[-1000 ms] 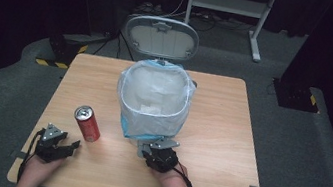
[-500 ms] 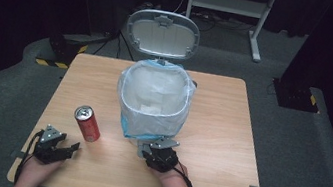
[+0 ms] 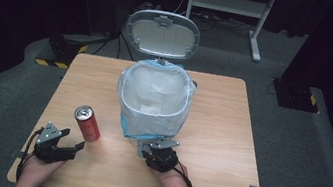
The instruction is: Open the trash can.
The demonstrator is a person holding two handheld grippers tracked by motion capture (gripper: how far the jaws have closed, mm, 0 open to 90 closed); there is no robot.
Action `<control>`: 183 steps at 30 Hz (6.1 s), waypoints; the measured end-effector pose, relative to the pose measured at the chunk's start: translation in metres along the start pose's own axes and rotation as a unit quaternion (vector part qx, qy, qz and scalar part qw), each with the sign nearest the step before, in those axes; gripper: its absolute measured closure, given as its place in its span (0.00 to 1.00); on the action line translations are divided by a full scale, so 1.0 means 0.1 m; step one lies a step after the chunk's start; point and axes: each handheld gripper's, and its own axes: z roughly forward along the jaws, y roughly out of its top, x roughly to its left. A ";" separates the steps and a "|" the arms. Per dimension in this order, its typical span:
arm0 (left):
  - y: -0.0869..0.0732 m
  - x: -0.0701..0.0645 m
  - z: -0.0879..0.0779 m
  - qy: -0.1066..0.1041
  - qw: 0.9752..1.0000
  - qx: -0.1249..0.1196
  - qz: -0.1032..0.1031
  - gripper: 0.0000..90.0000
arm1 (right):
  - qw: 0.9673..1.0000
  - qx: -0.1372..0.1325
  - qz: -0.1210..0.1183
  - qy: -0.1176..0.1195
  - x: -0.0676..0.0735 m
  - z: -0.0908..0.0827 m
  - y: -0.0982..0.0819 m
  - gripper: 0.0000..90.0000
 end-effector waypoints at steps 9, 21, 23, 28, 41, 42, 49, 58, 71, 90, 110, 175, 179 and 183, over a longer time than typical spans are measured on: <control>0.14 -0.01 0.06 -0.002 1.000 -0.012 -0.011 0.23 | 1.000 0.000 -0.001 0.000 0.00 0.00 0.00 0.69; 0.38 -0.10 0.19 -0.012 0.999 -0.037 -0.007 0.23 | 1.000 0.000 -0.002 0.001 0.00 0.00 0.00 0.69; 0.40 -0.13 0.23 -0.013 0.999 -0.040 -0.008 0.22 | 1.000 -0.003 -0.004 0.002 -0.01 0.00 0.00 0.69; 0.44 -0.17 0.31 -0.007 0.999 -0.046 -0.004 0.21 | 1.000 0.000 -0.003 0.001 -0.01 0.00 0.00 0.69; 0.39 -0.23 0.43 -0.002 0.995 -0.098 0.003 0.34 | 1.000 -0.002 -0.004 0.003 -0.01 0.00 0.00 0.69; 0.38 -0.23 0.43 -0.004 0.995 -0.097 0.004 0.34 | 1.000 -0.002 -0.004 0.003 -0.01 0.00 0.00 0.69; 0.37 -0.20 0.34 -0.012 0.994 -0.107 -0.012 0.37 | 1.000 -0.003 -0.002 0.003 0.00 0.00 0.00 0.69; 0.50 -0.29 0.15 -0.023 0.989 -0.148 -0.005 0.37 | 1.000 -0.003 -0.002 0.003 0.00 0.00 0.00 0.69; 0.67 -0.48 -0.11 -0.045 0.973 -0.223 0.022 0.37 | 1.000 -0.003 -0.002 0.003 0.00 0.00 0.00 0.69; 1.31 -0.74 -0.40 -0.075 0.946 -0.314 0.033 0.38 | 1.000 -0.001 -0.001 0.001 0.00 0.00 0.00 0.69; 1.84 -1.02 -0.36 -0.102 0.931 -0.347 0.045 0.38 | 1.000 -0.001 -0.001 0.001 0.00 0.00 0.00 0.69; 2.13 -2.15 0.58 -0.208 0.935 -0.282 0.064 0.38 | 1.000 -0.005 -0.012 0.006 -0.01 0.01 0.00 0.66; 2.15 -2.15 0.61 -0.208 0.936 -0.277 0.062 0.38 | 1.000 -0.004 -0.012 0.006 -0.01 0.01 0.00 0.66; 2.16 -2.15 0.64 -0.205 0.937 -0.275 0.060 0.38 | 1.000 -0.004 -0.012 0.006 -0.01 0.01 0.00 0.66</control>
